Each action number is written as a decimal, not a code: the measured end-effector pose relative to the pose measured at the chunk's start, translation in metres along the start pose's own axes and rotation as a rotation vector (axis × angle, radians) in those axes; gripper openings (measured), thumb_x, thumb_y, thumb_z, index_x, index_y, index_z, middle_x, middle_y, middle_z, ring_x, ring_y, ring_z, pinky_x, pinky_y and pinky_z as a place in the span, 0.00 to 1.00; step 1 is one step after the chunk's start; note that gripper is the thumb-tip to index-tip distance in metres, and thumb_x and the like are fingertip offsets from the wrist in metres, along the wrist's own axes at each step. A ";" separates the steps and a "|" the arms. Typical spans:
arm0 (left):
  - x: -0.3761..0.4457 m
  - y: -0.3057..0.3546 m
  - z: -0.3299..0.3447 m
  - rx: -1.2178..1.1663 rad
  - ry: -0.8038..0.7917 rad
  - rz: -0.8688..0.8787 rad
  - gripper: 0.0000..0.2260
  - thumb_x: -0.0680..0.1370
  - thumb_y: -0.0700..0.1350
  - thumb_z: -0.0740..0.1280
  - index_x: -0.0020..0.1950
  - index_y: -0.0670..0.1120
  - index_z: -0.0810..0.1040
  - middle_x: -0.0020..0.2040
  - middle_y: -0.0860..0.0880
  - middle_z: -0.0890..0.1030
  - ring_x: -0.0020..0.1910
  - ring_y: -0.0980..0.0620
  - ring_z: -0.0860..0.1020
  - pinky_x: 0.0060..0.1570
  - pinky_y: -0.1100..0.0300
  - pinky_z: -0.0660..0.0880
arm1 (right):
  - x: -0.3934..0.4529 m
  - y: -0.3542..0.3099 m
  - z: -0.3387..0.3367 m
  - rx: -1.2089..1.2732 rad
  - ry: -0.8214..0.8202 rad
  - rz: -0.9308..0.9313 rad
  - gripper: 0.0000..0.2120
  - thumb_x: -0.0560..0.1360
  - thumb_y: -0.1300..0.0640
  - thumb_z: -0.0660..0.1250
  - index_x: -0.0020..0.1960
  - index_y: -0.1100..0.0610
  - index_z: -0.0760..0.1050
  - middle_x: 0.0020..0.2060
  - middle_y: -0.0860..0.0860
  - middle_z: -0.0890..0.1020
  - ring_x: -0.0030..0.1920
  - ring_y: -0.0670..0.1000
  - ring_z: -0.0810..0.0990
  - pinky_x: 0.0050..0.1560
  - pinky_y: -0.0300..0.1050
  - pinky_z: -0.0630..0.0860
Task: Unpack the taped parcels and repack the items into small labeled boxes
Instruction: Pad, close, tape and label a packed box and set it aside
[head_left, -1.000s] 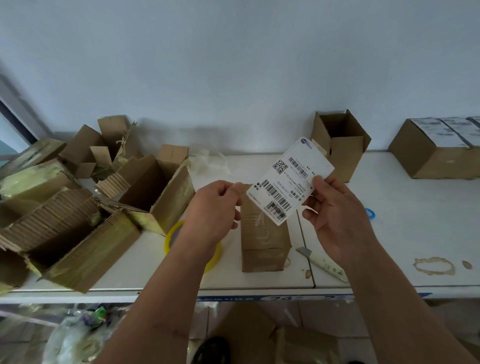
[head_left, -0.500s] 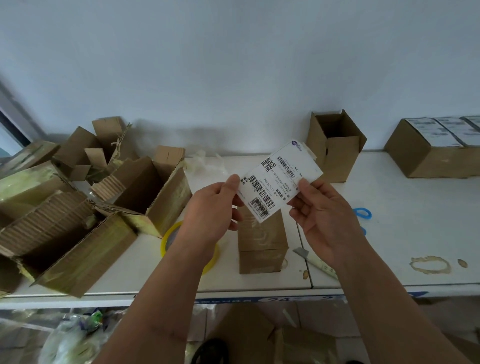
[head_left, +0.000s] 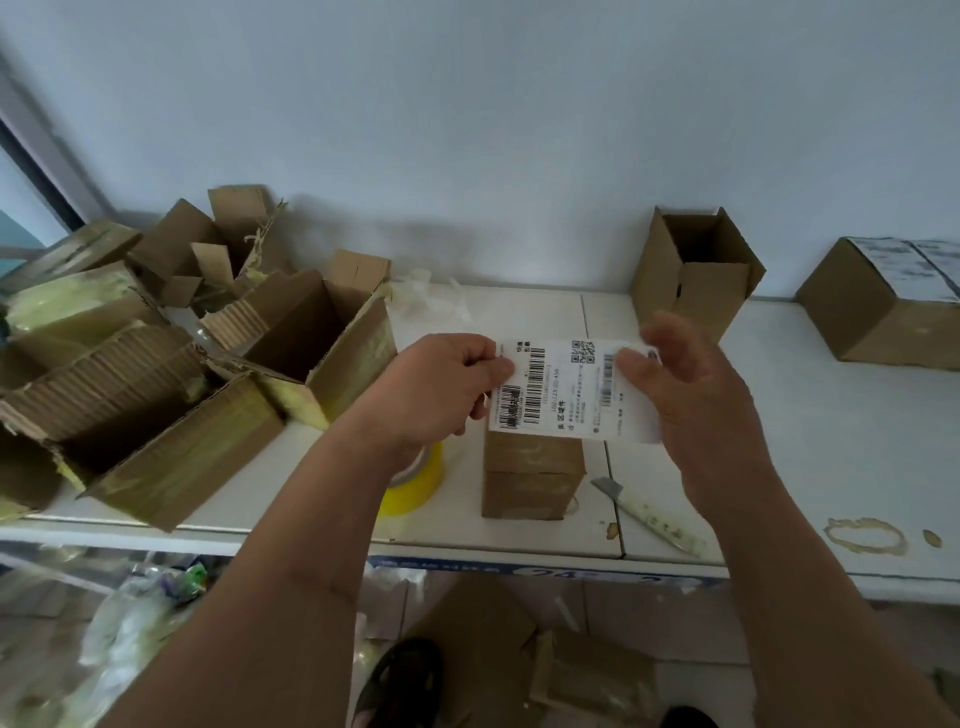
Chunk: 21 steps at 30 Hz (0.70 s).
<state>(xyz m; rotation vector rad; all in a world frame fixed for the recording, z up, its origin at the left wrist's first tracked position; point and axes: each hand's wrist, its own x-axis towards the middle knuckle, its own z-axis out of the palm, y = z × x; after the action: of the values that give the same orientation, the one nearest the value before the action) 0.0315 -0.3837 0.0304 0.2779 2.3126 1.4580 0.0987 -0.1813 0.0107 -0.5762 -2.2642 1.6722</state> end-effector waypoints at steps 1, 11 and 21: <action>-0.001 0.001 0.000 0.036 -0.026 0.005 0.09 0.81 0.45 0.65 0.45 0.43 0.82 0.30 0.53 0.78 0.27 0.57 0.70 0.27 0.65 0.67 | -0.002 0.000 -0.002 -0.075 -0.052 -0.039 0.16 0.76 0.46 0.68 0.63 0.41 0.73 0.55 0.45 0.81 0.42 0.47 0.84 0.37 0.41 0.82; 0.007 0.005 -0.004 0.044 0.091 0.087 0.04 0.78 0.47 0.70 0.50 0.50 0.85 0.39 0.55 0.85 0.30 0.64 0.75 0.30 0.73 0.69 | -0.003 0.001 -0.009 -0.143 -0.228 -0.057 0.04 0.76 0.55 0.70 0.43 0.51 0.82 0.36 0.41 0.85 0.34 0.37 0.81 0.31 0.27 0.73; 0.011 -0.003 -0.007 0.021 0.318 0.007 0.08 0.81 0.46 0.63 0.46 0.49 0.81 0.42 0.51 0.82 0.39 0.53 0.79 0.43 0.58 0.77 | 0.005 0.016 -0.002 0.071 -0.111 0.097 0.02 0.76 0.55 0.69 0.45 0.53 0.79 0.45 0.50 0.86 0.46 0.50 0.84 0.42 0.41 0.77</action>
<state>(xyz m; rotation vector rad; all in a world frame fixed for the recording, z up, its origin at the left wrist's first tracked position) 0.0188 -0.3868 0.0280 0.0623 2.5763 1.5799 0.0979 -0.1735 -0.0039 -0.6000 -2.2747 1.8667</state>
